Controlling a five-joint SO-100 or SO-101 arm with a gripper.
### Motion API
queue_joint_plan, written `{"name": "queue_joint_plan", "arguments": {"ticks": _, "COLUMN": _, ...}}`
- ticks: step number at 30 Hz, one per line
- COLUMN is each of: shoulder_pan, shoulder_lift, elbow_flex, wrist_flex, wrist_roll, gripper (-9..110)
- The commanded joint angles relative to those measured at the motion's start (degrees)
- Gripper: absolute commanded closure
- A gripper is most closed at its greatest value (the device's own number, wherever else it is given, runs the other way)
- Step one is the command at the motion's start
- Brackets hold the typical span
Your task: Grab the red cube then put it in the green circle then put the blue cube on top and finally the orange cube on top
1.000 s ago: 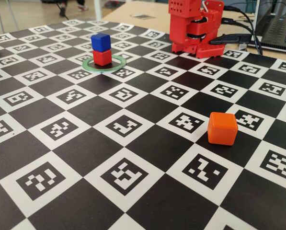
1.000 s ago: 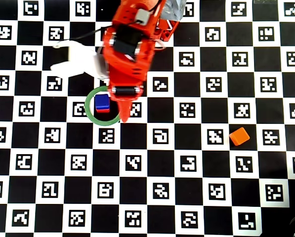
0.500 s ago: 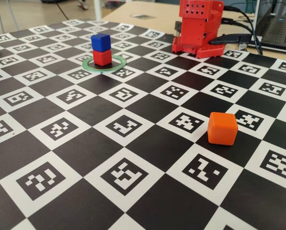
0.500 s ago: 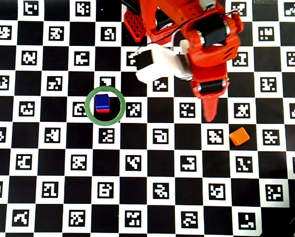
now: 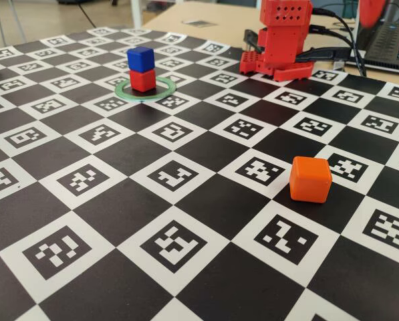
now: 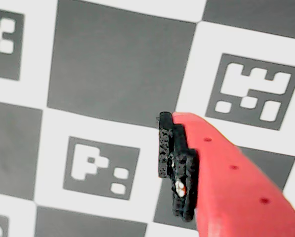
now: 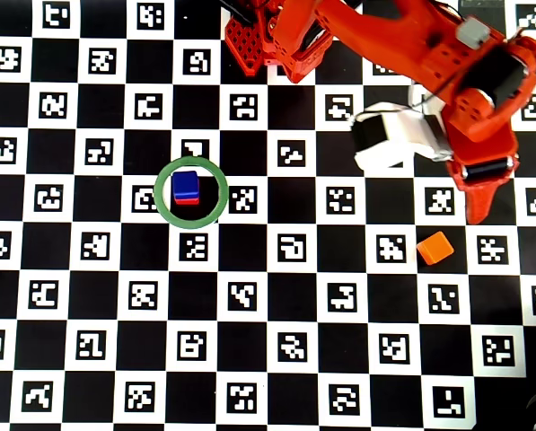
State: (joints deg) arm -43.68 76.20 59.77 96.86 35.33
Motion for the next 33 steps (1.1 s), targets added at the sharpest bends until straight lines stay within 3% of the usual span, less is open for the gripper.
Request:
{"name": "queue_joint_plan", "arguments": {"ticks": 1, "shoulder_pan": -0.2, "shoulder_lift": -2.4, "elbow_flex": -5.3, "wrist_flex": -4.8, "wrist_roll": 2.5, "gripper": 60}}
{"name": "queue_joint_plan", "arguments": {"ticks": 9, "shoulder_pan": 1.1, "shoulder_lift": -14.7, "elbow_flex": -7.3, "wrist_flex": -7.3, "wrist_roll": 4.3, "gripper": 51}}
{"name": "queue_joint_plan", "arguments": {"ticks": 33, "shoulder_pan": 6.5, "shoulder_lift": -16.3, "elbow_flex": 9.9, "wrist_flex": -24.7, "wrist_roll": -6.6, "gripper": 50}}
